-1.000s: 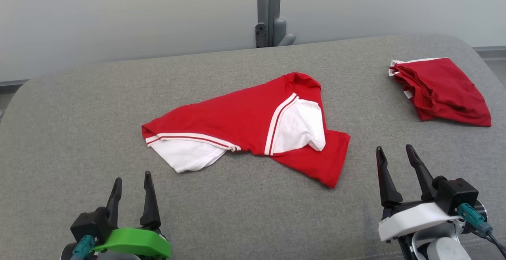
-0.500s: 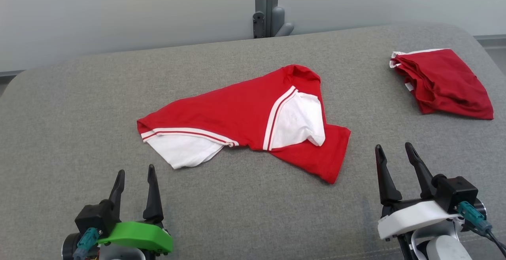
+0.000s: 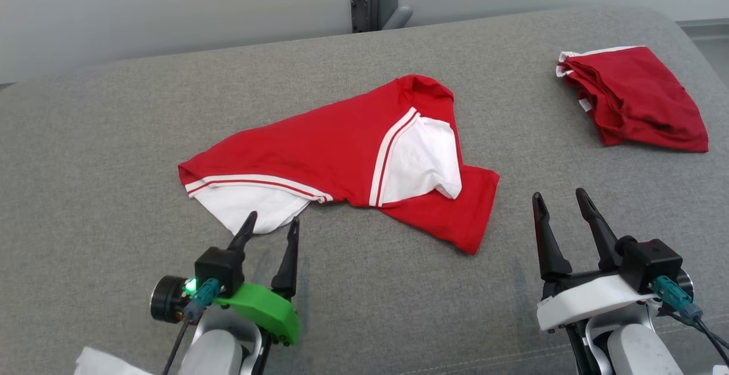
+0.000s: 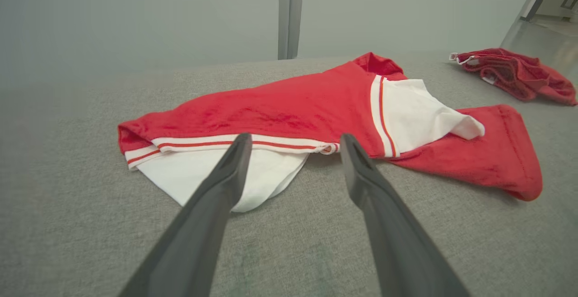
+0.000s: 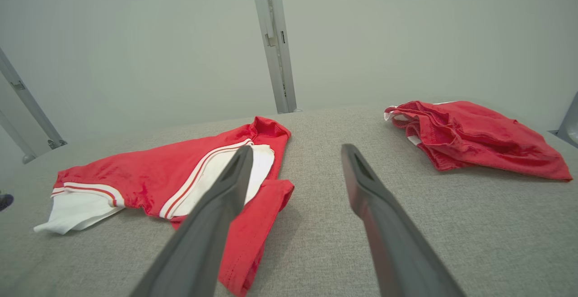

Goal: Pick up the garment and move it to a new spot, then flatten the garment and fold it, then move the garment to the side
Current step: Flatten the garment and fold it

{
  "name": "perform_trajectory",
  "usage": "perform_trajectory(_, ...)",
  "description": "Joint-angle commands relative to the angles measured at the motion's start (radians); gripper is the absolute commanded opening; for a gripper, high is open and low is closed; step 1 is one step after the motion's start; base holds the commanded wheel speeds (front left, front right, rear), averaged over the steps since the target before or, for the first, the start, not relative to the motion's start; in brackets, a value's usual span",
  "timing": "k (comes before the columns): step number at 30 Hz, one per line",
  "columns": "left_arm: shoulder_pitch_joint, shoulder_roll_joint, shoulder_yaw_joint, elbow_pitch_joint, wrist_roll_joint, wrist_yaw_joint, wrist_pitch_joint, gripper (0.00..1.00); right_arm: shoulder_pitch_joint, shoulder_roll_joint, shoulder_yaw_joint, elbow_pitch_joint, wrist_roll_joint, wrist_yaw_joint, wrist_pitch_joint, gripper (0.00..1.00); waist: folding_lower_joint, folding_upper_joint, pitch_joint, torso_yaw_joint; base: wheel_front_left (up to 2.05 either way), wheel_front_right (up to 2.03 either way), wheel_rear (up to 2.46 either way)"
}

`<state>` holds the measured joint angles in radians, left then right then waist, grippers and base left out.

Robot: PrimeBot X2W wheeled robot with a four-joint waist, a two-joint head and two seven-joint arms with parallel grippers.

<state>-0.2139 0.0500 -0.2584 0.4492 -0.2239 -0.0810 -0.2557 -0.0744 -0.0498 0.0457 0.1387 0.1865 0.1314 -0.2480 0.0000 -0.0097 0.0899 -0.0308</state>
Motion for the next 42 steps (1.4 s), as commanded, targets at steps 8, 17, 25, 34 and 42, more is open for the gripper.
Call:
perform_trajectory(8,-0.191,0.003,-0.109,0.216,0.029,-0.009,0.006,1.00,-0.047,-0.001,0.020,0.005,0.005,-0.001,-0.008,1.00,0.0000,0.0097,0.096,-0.070,0.00,0.00,0.00)
perform_trajectory(17,-0.315,0.004,-0.132,0.382,0.056,0.005,-0.006,1.00,-0.074,-0.001,0.022,0.012,0.018,-0.001,-0.014,1.00,0.0000,0.0097,0.146,-0.098,0.00,0.00,0.00)
perform_trajectory(25,-0.368,0.003,-0.140,0.434,0.046,0.029,-0.010,0.49,-0.091,-0.001,0.019,0.022,0.026,-0.001,-0.019,1.00,0.0000,0.0097,0.163,-0.104,0.00,0.00,0.00)
perform_trajectory(34,-0.382,0.003,-0.147,0.399,0.055,0.038,-0.010,0.00,-0.099,-0.001,0.011,0.018,0.030,-0.001,-0.018,1.00,0.0000,0.0097,0.170,-0.101,0.00,0.00,0.00)
perform_trajectory(42,-0.411,0.005,-0.120,0.268,0.036,0.020,-0.010,0.00,-0.095,-0.001,-0.002,0.005,0.031,-0.001,-0.018,1.00,0.0000,0.0097,0.182,-0.093,0.00,0.00,0.00)
